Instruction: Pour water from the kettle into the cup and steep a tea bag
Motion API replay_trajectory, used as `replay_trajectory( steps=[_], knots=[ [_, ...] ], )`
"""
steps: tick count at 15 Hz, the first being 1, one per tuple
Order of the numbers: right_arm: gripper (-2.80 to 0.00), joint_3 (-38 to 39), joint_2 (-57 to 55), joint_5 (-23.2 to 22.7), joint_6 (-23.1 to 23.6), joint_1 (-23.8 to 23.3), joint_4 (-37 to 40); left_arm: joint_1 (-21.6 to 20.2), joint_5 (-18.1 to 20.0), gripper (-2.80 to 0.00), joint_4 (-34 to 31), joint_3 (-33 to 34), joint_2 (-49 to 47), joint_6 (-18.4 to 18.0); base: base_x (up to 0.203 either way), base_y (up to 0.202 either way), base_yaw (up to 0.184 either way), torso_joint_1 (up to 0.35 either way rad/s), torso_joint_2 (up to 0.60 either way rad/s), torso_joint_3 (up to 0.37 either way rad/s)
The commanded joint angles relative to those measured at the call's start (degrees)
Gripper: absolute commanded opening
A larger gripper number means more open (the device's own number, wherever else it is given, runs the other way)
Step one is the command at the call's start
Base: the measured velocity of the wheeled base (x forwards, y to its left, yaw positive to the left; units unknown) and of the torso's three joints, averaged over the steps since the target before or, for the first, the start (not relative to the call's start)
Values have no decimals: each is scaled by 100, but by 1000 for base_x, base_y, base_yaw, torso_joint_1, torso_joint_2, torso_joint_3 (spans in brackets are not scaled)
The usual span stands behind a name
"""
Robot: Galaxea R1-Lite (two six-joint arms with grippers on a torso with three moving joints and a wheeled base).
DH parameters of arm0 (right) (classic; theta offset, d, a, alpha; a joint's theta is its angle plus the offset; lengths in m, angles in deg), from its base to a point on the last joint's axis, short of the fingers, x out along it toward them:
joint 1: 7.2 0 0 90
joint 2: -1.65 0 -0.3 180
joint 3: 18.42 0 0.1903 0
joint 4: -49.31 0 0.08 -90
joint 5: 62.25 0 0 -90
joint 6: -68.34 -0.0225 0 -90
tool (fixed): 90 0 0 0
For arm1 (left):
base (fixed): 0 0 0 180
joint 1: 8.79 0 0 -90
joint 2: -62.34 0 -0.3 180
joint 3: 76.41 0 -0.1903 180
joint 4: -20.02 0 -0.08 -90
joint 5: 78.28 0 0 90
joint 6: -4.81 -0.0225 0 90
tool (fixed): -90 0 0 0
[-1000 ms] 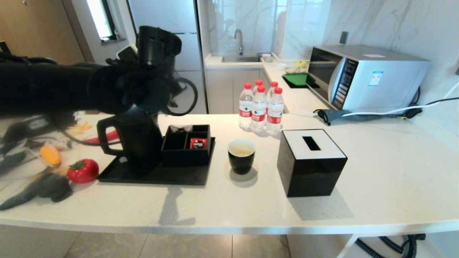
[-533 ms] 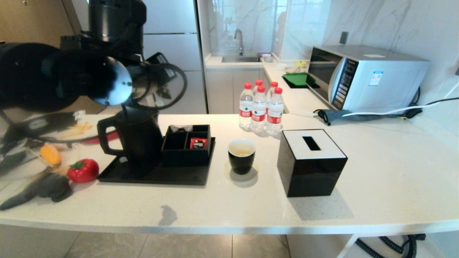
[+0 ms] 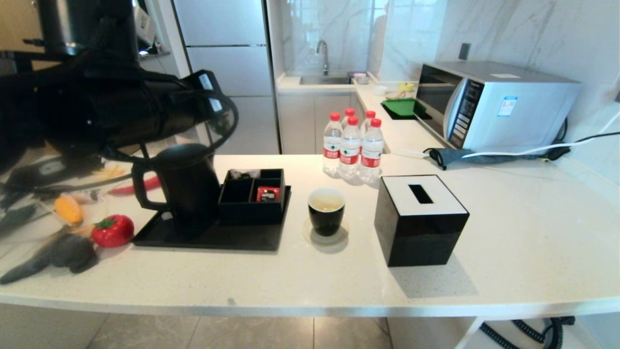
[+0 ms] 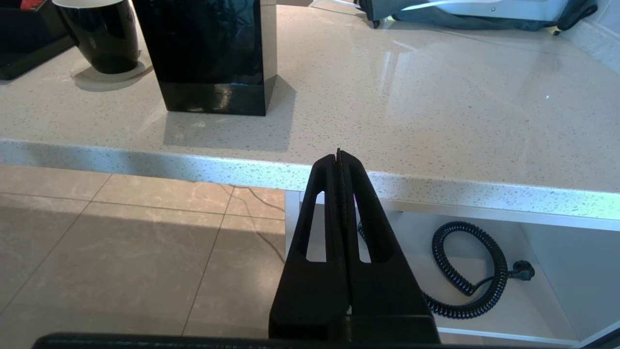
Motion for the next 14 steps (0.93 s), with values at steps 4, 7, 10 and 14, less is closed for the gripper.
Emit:
replay_trajectory(
  steps=[4, 7, 10, 14],
  knots=[
    [-280, 0, -7, -4, 3, 0, -1, 9, 252, -280, 37, 374, 97, -480, 0, 0, 0, 0, 0, 0],
    [-280, 0, -7, -4, -6, 0, -1, 158, 507, -280, 380, 452, 97, -490, 0, 0, 0, 0, 0, 0],
    [-280, 0, -7, -4, 3, 0, -1, 193, 1034, -280, 705, 707, 263, -490, 0, 0, 0, 0, 0, 0],
    [-280, 0, -7, -4, -5, 0, 7, 201, 1736, -280, 732, 961, 582, -459, 0, 0, 0, 0, 0, 0]
  ],
)
